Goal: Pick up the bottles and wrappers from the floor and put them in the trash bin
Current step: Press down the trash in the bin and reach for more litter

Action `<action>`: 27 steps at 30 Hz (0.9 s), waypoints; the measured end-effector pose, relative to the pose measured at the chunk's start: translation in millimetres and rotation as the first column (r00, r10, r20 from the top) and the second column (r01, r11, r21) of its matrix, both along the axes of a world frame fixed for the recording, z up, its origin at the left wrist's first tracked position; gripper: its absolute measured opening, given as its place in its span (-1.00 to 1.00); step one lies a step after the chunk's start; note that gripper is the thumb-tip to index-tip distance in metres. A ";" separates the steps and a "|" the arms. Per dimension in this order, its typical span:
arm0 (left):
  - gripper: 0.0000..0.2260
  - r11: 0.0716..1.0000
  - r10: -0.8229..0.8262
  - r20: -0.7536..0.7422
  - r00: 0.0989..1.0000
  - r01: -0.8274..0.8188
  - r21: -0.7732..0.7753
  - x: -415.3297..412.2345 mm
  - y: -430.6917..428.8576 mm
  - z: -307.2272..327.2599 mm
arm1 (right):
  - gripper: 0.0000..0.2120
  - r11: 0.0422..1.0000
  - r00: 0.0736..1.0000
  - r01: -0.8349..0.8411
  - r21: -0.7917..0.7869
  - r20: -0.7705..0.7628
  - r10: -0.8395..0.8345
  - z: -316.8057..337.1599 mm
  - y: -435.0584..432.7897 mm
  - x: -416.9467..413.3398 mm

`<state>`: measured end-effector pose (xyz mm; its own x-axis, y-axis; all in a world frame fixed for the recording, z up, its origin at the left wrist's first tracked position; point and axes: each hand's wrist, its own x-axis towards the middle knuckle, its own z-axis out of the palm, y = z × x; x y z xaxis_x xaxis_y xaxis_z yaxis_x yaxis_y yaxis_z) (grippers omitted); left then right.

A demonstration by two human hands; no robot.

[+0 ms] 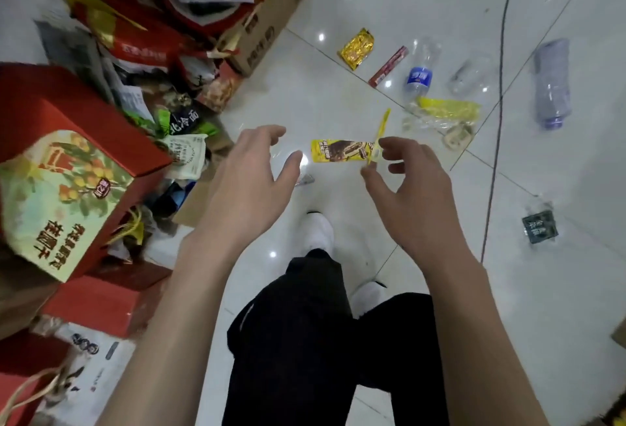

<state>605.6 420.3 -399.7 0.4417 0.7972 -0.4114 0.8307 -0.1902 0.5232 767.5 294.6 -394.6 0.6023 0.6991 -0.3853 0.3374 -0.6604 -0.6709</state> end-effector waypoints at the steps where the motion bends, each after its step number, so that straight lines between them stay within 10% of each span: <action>1: -0.59 1.000 0.009 -0.001 1.000 -0.009 -0.004 0.5 3.0 -31.8 | -0.64 1.000 1.000 -0.003 -0.009 -0.002 0.003 -30.5 3.0 0.5; 13: -0.54 0.999 0.036 -0.121 0.992 -0.041 -0.033 -2.1 5.2 -351.5 | -0.62 0.996 0.997 -0.064 -0.054 0.048 0.067 -331.8 50.6 0.8; 27: -0.64 0.995 0.081 -0.177 0.981 -0.067 0.079 8.7 -11.0 -439.3 | -0.57 0.981 0.976 -0.168 -0.098 0.122 0.179 -420.4 76.5 -0.9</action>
